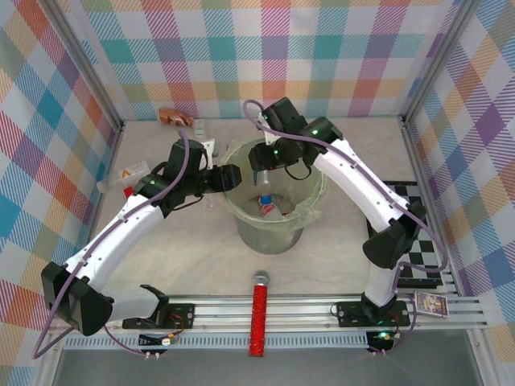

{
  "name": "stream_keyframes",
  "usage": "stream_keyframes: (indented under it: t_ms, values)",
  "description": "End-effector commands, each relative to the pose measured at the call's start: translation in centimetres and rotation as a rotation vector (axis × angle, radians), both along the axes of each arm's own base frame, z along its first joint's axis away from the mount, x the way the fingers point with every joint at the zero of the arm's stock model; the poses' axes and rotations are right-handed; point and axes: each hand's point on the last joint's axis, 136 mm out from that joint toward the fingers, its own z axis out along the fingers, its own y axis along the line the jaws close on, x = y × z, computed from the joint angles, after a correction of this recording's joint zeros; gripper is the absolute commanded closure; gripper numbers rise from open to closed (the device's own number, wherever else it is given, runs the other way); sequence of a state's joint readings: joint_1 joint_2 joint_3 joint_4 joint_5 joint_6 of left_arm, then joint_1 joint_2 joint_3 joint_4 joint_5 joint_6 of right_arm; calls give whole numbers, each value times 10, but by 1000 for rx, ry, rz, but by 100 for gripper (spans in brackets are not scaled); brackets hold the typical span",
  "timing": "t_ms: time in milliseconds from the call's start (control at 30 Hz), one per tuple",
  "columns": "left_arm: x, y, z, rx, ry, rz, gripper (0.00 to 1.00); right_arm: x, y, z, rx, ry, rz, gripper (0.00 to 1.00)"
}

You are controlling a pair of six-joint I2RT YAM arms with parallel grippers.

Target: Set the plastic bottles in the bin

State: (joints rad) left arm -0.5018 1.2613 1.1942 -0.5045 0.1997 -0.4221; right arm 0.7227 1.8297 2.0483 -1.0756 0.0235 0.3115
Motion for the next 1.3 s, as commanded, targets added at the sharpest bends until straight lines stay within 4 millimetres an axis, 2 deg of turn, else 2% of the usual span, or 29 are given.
stream_keyframes:
  t_ms: [0,133,300,400,567,667,767,967,1100,1267]
  values:
    - [-8,7,-24,81,61,-6,41,-20,3,-26,1,138,0,52]
    - [-8,7,-27,86,67,-5,41,-32,13,-59,44,257,-17,50]
    - [-7,6,-28,86,71,-8,41,-37,16,-85,37,319,-43,43]
    - [-7,6,-28,86,72,-7,41,-38,16,-88,45,325,-55,32]
    - [-7,6,-27,88,72,-9,41,-39,12,-80,44,304,-49,16]
    - [-7,6,-27,87,74,-9,41,-39,7,-68,40,269,-48,14]
    - [-7,5,-26,86,72,-9,41,-39,6,-46,65,218,-24,13]
    - [-6,6,-28,92,77,-6,41,-39,-1,2,92,112,13,14]
    - [-6,7,-28,98,74,-2,41,-38,-6,40,171,53,19,14]
    - [-6,8,-27,104,74,-4,41,-30,-25,82,260,-21,-27,14]
